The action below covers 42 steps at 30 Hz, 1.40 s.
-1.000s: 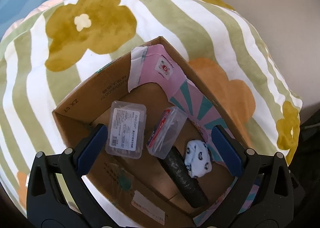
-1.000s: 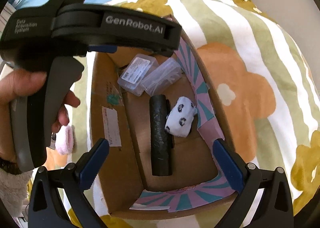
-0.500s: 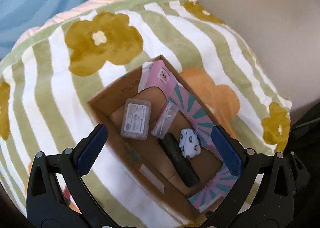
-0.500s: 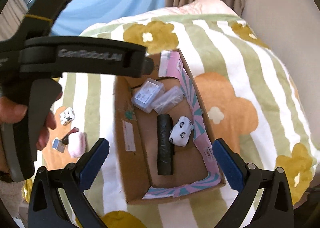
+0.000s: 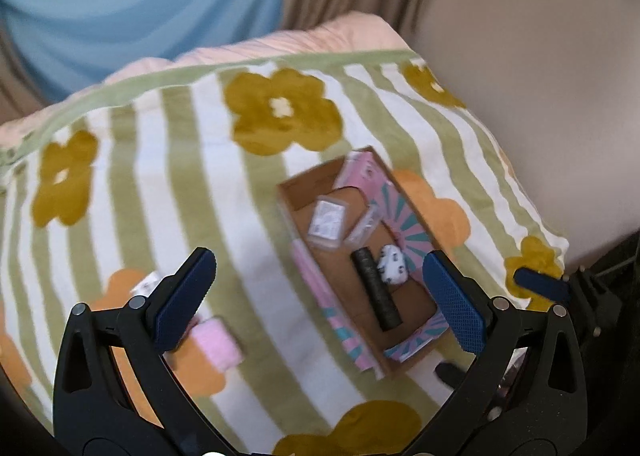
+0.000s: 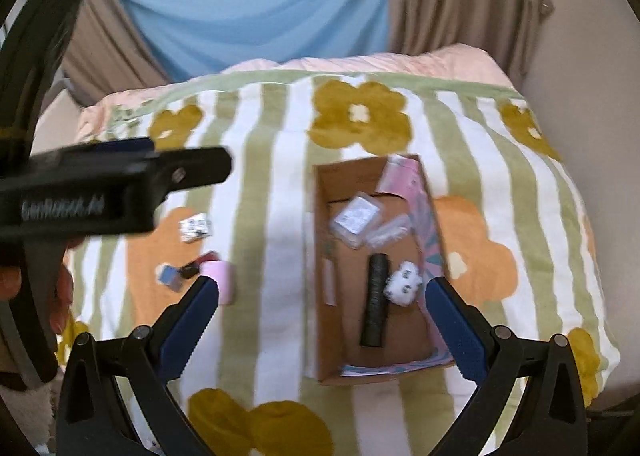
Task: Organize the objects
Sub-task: 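Withdraw both tools from the cardboard box back over the remaining items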
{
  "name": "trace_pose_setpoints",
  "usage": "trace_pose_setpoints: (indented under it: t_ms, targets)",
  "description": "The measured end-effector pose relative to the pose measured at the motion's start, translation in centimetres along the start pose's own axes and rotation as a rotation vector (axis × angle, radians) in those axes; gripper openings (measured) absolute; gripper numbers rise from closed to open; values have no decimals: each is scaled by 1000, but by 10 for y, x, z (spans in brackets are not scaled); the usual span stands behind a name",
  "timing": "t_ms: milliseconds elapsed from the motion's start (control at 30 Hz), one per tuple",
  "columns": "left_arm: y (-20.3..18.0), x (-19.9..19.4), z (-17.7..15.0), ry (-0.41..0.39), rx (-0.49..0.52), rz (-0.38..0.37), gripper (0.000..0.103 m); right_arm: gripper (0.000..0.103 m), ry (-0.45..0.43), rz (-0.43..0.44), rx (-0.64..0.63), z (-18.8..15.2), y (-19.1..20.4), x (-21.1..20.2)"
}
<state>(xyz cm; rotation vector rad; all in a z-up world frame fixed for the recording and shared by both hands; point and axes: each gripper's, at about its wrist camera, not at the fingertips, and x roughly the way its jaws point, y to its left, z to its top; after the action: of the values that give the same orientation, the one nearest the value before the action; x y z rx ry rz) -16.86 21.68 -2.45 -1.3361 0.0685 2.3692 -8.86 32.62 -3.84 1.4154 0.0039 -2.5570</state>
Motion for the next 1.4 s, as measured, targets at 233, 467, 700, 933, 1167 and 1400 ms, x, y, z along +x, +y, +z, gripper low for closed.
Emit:
trace_pose_setpoints:
  t_ms: [233,467,700,933,1167,1400]
  targets:
    - [62,-62,-46,-48,-109,124,103,103,-47,50,-73,8,51,-15]
    - [127,-112,-104,-77,-234,223,103,103,-40,105,-139,13,91,-12]
    - [161,-129,-147,-89,-303,241,103,103,-26,146,-167,9,117,-3]
    - [169,-126,-157,-101,-270,219,103,103,6,167,-167,7,132,12]
    - [181,-106,-161,-77,-219,168,103,103,37,153,-159,2,145,37]
    - [202,-60,-172,-31,-126,99,103,103,80,126,-161,-6,153,90]
